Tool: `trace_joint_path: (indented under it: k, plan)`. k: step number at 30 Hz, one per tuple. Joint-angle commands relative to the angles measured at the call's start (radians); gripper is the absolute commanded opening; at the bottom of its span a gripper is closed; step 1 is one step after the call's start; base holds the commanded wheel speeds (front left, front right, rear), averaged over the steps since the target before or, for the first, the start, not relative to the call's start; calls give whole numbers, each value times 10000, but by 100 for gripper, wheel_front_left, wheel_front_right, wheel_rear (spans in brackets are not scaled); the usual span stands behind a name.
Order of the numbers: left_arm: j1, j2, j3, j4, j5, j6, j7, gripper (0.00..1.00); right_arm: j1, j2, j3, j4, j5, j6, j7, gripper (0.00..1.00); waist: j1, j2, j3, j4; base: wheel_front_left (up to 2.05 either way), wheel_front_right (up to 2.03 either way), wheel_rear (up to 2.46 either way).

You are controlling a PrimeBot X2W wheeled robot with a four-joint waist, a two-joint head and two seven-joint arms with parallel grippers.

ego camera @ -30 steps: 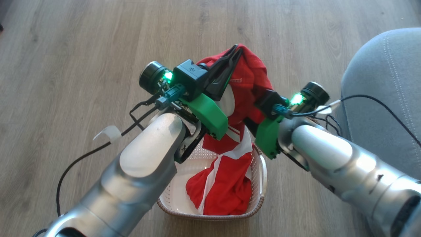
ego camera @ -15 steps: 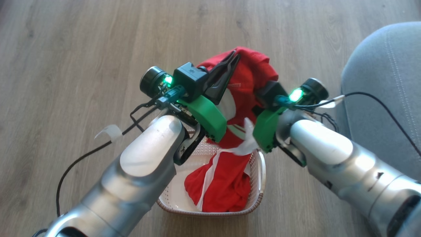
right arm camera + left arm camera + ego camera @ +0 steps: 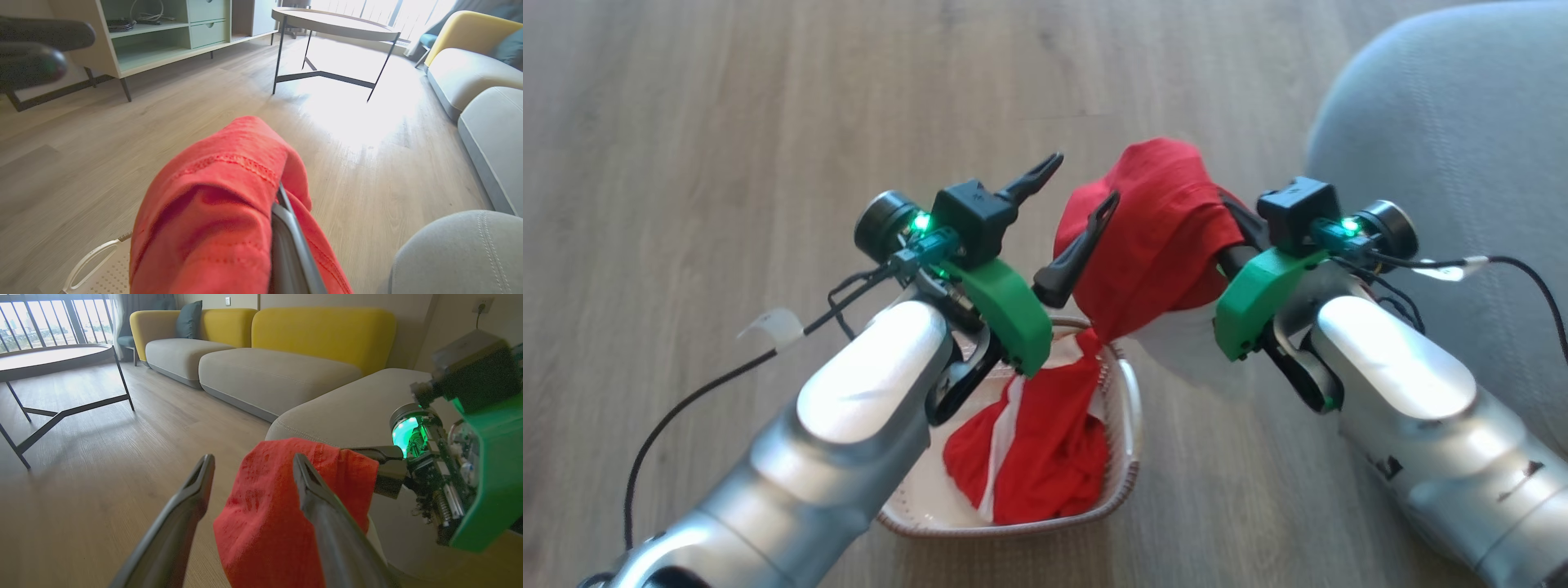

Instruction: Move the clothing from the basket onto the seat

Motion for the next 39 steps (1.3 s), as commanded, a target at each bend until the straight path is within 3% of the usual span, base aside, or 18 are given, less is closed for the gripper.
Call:
trace_joint_path:
  k: [1,10,27,39]
  plan:
    - [-317,275,155,-328,-172,-54,-91,100,151,-49,-324,-403,-141,69,-75,0,0,0,-16,-386,0,0,0]
    - [-109,1033,-912,-975,-1335,-63,-92,100,1093,71,-1554,-1290,-456,69,-76,0,0,0,-279,-1925,0,0,0]
    - [515,1446,-886,-1564,-1744,-64,-93,100,2229,430,-2375,-2534,-514,69,-76,0,0,0,-856,-4815,0,0,0]
    - [84,1366,-1362,-2120,-1730,-65,-93,100,3043,377,-4064,-3383,-1253,69,-76,0,0,0,-276,-5148,0,0,0]
